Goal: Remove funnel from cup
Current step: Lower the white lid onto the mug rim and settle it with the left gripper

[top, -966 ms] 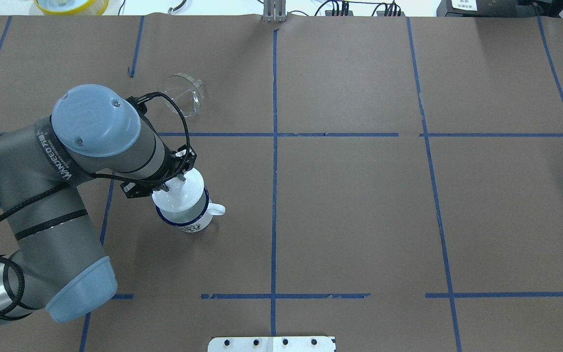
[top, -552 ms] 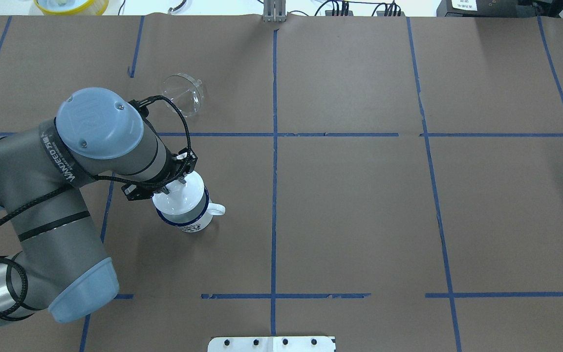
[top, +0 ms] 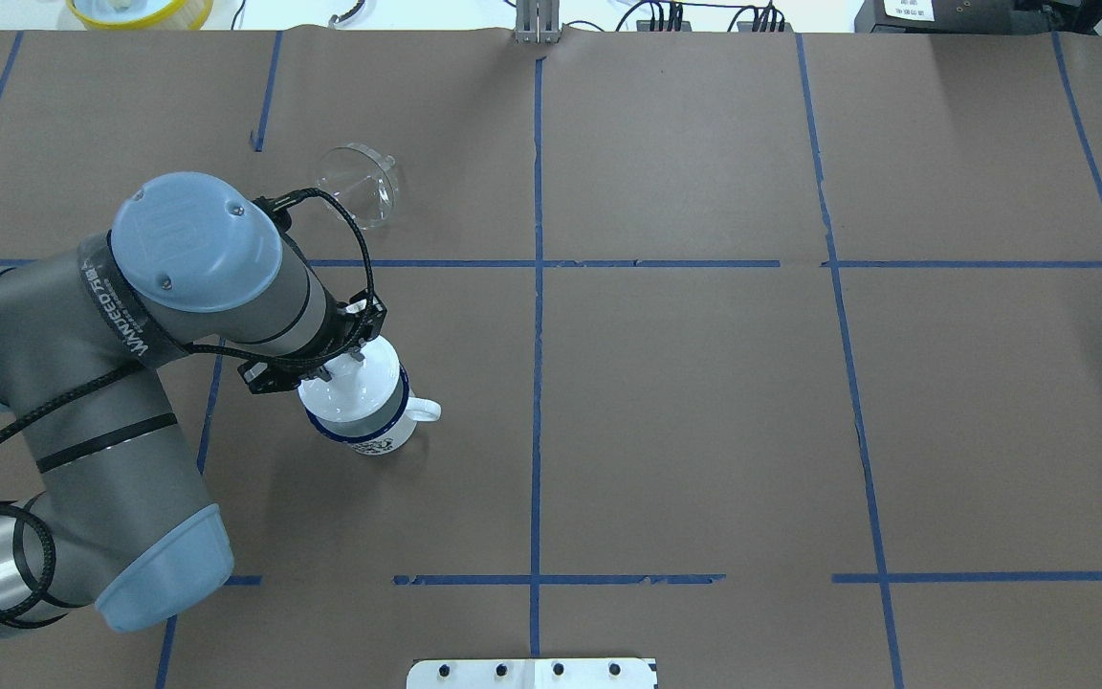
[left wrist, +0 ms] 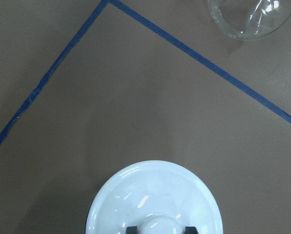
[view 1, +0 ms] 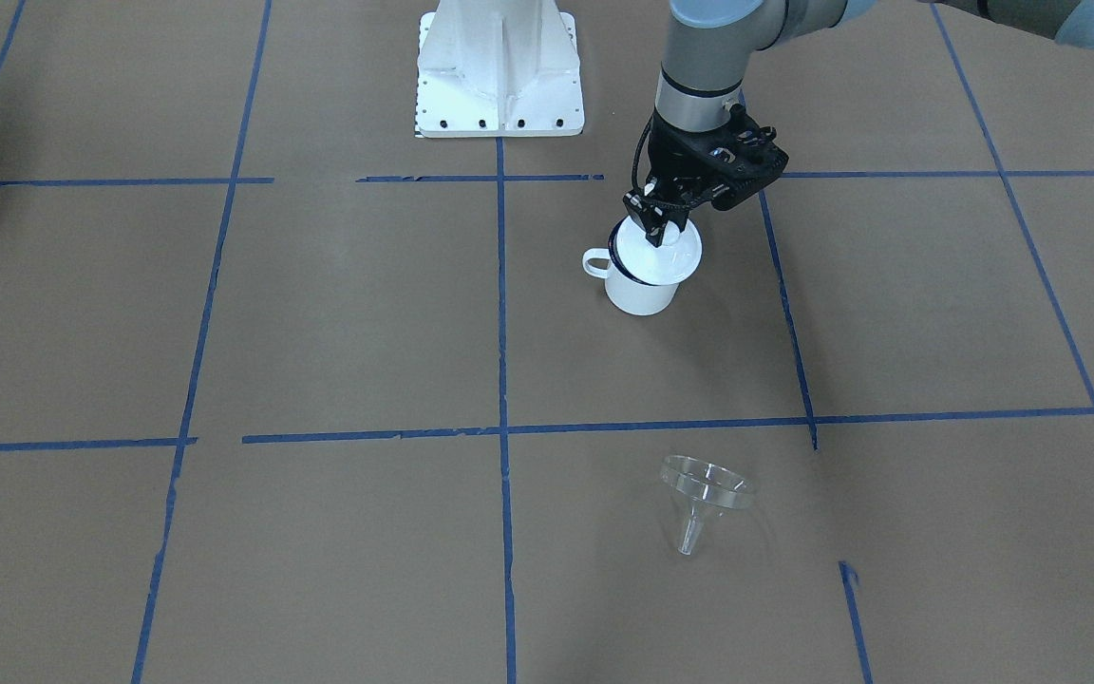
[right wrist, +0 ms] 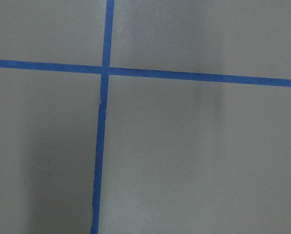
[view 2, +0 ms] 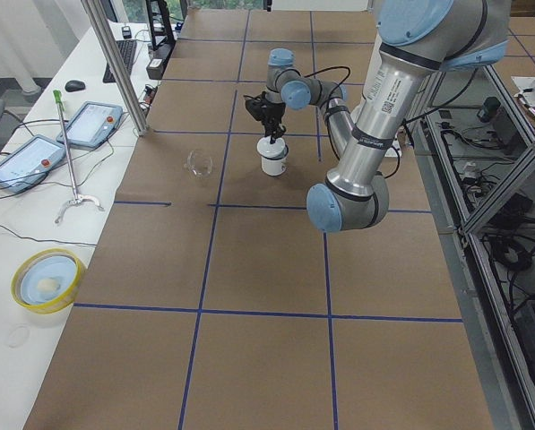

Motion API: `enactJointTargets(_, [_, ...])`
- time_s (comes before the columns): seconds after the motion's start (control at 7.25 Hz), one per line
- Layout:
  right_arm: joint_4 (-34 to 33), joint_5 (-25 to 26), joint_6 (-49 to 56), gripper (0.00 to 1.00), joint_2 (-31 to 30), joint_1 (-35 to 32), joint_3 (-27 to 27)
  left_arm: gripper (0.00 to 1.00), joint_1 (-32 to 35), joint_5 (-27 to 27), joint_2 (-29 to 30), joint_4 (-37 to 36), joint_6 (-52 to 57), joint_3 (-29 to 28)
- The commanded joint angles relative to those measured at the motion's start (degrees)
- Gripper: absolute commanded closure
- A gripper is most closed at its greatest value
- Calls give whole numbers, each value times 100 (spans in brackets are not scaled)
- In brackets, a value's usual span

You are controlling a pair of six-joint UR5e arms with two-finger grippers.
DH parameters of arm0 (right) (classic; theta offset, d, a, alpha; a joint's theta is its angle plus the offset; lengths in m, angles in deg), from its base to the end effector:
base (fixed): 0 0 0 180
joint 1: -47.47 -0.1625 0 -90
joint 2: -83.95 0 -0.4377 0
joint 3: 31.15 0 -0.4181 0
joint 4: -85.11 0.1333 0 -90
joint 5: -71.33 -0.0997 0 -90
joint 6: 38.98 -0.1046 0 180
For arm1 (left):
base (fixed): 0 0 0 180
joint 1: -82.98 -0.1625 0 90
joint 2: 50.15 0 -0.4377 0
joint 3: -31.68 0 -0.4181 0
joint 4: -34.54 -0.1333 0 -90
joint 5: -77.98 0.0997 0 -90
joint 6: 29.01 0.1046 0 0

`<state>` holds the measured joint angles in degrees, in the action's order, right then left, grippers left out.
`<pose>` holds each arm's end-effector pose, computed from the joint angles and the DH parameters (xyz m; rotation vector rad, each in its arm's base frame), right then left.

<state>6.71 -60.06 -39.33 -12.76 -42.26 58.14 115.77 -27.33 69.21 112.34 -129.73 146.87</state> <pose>0.0619 -0.4689 0.7222 0.0658 -0.7224 -0.0250 0.4461 -0.4131 0.2108 -0.1114 0.7829 -0.6216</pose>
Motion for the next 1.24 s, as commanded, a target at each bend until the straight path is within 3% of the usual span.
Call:
enactJointTargets(0.0, [0,0,0,0,-6,0,0,100,0,-8,0,7,0,-5])
enactJointTargets(0.97, [0,0,0,0,-6,0,0,100,-122,1,-26,7,-158,30])
enactJointTargets(1.1, [0,0,0,0,-6,0,0,83,-123,1,-26,7,-158,30])
